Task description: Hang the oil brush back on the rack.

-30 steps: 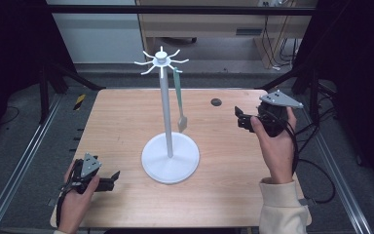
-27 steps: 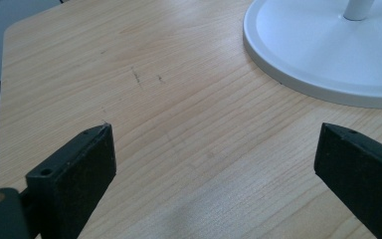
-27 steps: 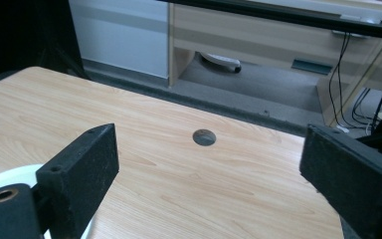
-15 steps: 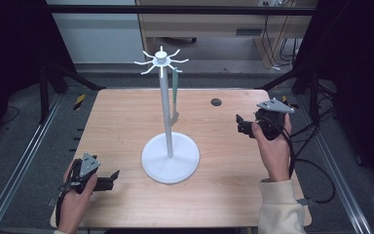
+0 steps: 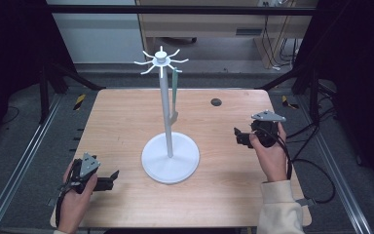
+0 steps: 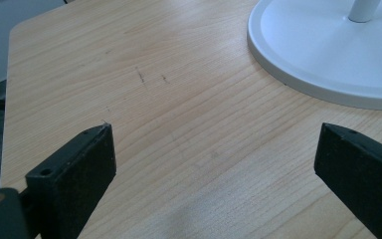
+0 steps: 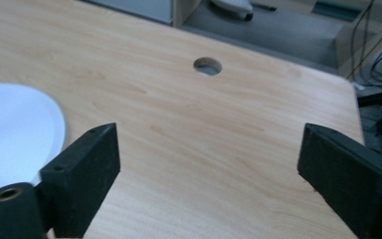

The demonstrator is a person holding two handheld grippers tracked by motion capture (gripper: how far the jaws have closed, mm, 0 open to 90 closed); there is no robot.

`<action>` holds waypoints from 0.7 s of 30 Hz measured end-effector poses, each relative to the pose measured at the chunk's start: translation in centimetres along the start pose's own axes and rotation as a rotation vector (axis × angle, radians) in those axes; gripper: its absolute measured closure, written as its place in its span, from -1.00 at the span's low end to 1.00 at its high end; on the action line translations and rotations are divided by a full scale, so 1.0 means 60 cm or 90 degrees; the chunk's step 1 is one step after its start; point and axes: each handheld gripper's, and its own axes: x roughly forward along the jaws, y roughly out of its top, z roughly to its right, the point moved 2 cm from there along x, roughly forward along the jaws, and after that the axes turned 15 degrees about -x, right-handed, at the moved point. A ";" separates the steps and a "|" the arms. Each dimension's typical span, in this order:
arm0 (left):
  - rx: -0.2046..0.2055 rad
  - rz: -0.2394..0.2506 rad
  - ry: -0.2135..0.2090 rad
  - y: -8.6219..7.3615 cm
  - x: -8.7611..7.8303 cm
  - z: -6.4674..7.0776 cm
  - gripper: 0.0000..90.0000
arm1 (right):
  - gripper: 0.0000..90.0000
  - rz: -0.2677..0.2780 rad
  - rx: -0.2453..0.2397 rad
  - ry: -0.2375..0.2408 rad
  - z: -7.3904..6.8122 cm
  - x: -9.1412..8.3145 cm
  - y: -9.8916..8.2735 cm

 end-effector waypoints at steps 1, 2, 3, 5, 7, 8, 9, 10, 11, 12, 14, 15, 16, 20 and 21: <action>0.001 -0.001 0.000 0.000 0.000 0.000 -0.95 | -0.70 -0.004 -0.004 0.006 -0.002 0.002 -0.003; 0.001 0.000 0.001 0.000 -0.001 0.000 -0.95 | -0.70 -0.005 -0.006 0.010 -0.004 0.004 -0.006; 0.003 -0.002 0.001 0.000 -0.002 -0.001 -0.95 | -0.70 -0.004 -0.007 0.017 -0.005 0.007 -0.009; 0.002 -0.001 0.002 -0.001 -0.002 -0.001 -0.95 | -0.71 -0.011 -0.005 0.027 -0.009 0.015 -0.017; 0.000 -0.001 0.002 -0.001 -0.002 -0.002 -0.95 | -0.72 -0.019 -0.003 0.039 -0.011 0.022 -0.023; 0.001 -0.001 0.003 -0.001 -0.002 -0.002 -0.95 | -0.73 -0.023 0.000 0.042 -0.013 0.024 -0.026; 0.000 0.000 0.002 -0.001 -0.002 -0.002 -0.95 | -0.74 -0.028 0.000 0.049 -0.015 0.029 -0.030; 0.001 0.000 0.002 -0.001 -0.002 -0.002 -0.95 | -0.75 -0.033 0.000 0.054 -0.017 0.032 -0.033; 0.000 0.000 0.001 -0.001 -0.002 -0.002 -0.95 | -0.77 -0.038 0.000 0.059 -0.019 0.036 -0.036; 0.001 -0.001 0.001 -0.001 -0.002 -0.002 -0.95 | -0.79 -0.042 -0.002 0.062 -0.022 0.040 -0.038; 0.000 -0.004 -0.001 -0.002 -0.001 -0.001 -0.95 | -0.79 -0.042 -0.006 0.072 -0.030 0.047 -0.040; 0.003 -0.006 -0.001 -0.002 -0.001 -0.001 -0.95 | -0.79 -0.039 -0.014 0.068 -0.032 0.049 -0.040; 0.004 -0.005 -0.001 -0.002 -0.001 0.000 -0.95 | -0.79 -0.040 -0.019 0.066 -0.036 0.052 -0.040; 0.005 -0.005 0.001 -0.001 0.000 0.000 -0.95 | -0.79 -0.045 -0.039 0.073 -0.052 0.065 -0.041; 0.003 -0.003 0.002 -0.001 0.001 0.000 -0.95 | -0.79 -0.043 -0.035 0.080 -0.057 0.069 -0.042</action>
